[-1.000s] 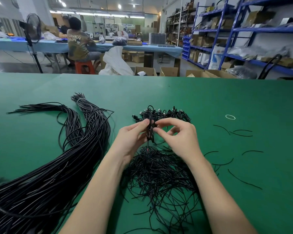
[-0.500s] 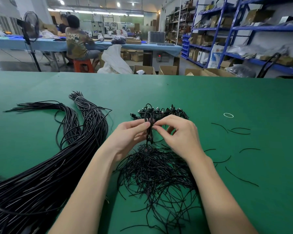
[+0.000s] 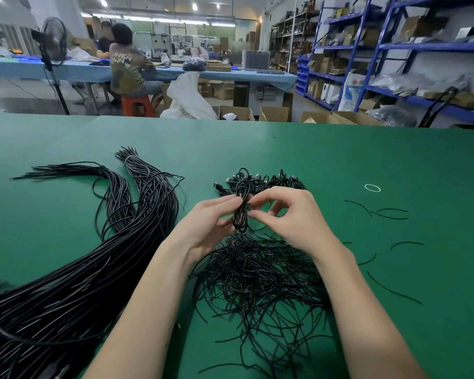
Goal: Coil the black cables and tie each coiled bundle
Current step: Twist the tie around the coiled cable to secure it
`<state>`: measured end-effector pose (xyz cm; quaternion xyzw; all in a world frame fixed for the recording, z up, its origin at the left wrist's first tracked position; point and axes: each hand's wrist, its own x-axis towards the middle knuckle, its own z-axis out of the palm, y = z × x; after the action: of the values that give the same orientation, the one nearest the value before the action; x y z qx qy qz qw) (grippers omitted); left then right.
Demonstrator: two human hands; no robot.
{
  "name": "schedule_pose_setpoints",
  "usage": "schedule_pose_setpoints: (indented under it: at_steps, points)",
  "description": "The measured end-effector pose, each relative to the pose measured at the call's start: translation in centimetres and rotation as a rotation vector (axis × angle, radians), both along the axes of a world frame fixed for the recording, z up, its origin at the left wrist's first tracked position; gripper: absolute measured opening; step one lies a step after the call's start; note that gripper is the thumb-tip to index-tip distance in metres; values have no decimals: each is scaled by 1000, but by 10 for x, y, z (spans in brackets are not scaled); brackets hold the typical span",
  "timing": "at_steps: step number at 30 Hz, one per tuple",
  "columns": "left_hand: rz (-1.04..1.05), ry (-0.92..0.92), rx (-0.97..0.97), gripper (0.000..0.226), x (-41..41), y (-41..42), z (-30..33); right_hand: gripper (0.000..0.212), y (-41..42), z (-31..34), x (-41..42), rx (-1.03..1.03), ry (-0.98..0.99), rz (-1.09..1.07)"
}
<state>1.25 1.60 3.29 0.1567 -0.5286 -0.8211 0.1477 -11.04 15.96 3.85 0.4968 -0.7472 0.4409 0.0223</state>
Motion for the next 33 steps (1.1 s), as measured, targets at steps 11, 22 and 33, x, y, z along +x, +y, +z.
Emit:
schedule_pose_setpoints:
  at_steps: [11, 22, 33]
  points:
    - [19, 21, -34, 35, 1, -1, 4, 23, -20, -2, 17, -201, -300, -185]
    - [174, 40, -98, 12, -7, 5, 2, 14, -18, -8, 12, -235, -105, -314]
    - [340, 72, -32, 11, -12, 7, -2, 12, -14, -7, 16, -131, -245, -66]
